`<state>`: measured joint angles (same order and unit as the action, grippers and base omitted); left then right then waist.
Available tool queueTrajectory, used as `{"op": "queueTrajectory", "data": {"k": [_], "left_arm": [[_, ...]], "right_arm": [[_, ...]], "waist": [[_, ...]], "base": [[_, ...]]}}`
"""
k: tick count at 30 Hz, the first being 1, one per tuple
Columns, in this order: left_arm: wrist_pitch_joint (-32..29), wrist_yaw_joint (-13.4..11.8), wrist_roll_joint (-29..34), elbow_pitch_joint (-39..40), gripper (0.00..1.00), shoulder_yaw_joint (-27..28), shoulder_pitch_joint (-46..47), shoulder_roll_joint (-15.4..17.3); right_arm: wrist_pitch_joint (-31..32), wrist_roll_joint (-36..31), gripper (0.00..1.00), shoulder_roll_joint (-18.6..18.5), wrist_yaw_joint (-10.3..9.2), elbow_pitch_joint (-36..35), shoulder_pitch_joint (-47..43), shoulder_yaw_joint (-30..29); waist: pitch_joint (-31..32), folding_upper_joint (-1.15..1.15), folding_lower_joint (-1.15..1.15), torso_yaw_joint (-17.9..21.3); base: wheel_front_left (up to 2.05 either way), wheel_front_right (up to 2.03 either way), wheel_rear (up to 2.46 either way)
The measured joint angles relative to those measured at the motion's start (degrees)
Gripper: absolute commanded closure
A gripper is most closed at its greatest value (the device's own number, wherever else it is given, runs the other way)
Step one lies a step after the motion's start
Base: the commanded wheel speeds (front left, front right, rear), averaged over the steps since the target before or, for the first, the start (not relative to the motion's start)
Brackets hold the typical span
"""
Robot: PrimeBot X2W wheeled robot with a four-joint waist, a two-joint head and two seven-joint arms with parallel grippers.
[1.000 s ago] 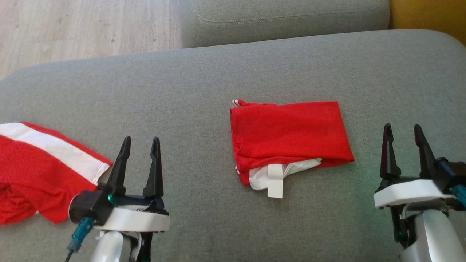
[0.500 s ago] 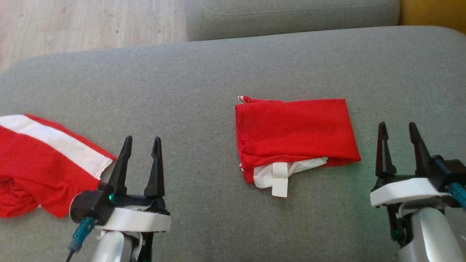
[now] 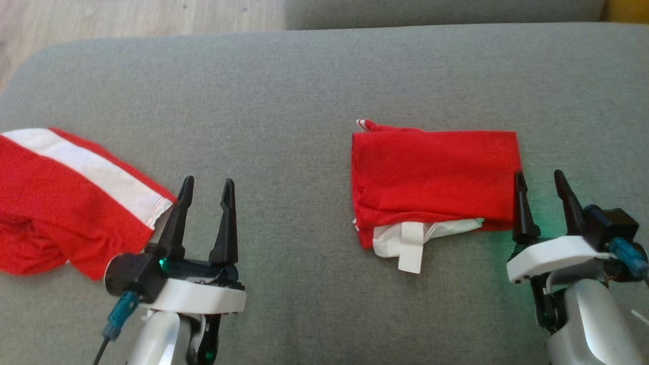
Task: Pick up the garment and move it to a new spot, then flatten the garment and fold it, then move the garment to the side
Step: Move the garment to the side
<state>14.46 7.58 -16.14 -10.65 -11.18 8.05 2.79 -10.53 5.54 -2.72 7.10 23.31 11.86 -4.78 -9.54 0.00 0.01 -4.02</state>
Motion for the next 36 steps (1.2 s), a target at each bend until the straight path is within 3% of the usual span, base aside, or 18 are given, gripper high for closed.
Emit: {"op": "queueTrajectory", "data": {"k": [15,16,17,18,22,30,32,36], "left_arm": [[0.00,0.00,-0.51,-0.15,0.00,-1.60,2.27,-0.04],[0.00,0.00,-0.51,-0.20,0.00,-1.65,2.27,-0.04],[0.00,0.00,-0.51,-0.25,0.00,-1.71,2.27,-0.04],[0.00,0.00,-0.49,-0.31,0.00,-1.76,2.27,-0.04],[0.00,0.00,-0.49,-0.43,0.00,-1.60,2.27,-0.04],[0.00,0.00,-0.36,-0.41,0.00,-1.56,2.28,-0.05],[0.00,0.00,-0.03,-0.26,0.00,-1.57,2.31,-0.05],[0.00,0.00,0.10,0.11,0.00,-1.62,2.94,-0.05]], "right_arm": [[3.48,-0.22,0.00,-0.02,0.00,15.89,7.75,-3.50],[3.44,0.00,0.09,-0.15,0.00,16.58,8.34,-3.31],[3.34,0.01,0.73,-0.26,0.00,17.24,9.03,-3.05],[2.96,0.00,1.00,-0.30,0.00,17.84,9.67,-2.79],[1.21,-1.70,1.00,-0.18,0.00,19.17,11.07,-1.44],[1.16,-12.80,1.00,-0.85,0.00,15.36,12.67,-1.08],[2.08,-13.51,1.00,-3.10,0.00,14.35,13.54,-0.11],[3.54,-13.27,1.00,-11.10,0.00,13.51,14.65,0.53]], "waist": [[-3.89,0.00,0.00,-3.20],[-4.05,0.00,0.00,-3.26],[-4.17,0.00,0.00,-3.28],[-4.22,0.00,0.00,-3.22],[-4.15,0.00,0.00,-2.19],[-3.11,0.00,-0.01,2.16],[-3.12,0.00,-0.01,3.01],[-4.22,0.00,0.00,3.71]], "base": [[0.00,0.00,0.00],[0.00,0.00,0.00],[0.00,0.00,0.00],[0.00,0.00,0.00],[0.00,0.00,0.00],[0.00,0.00,0.00],[0.00,0.00,0.00],[0.00,0.00,0.00]]}}
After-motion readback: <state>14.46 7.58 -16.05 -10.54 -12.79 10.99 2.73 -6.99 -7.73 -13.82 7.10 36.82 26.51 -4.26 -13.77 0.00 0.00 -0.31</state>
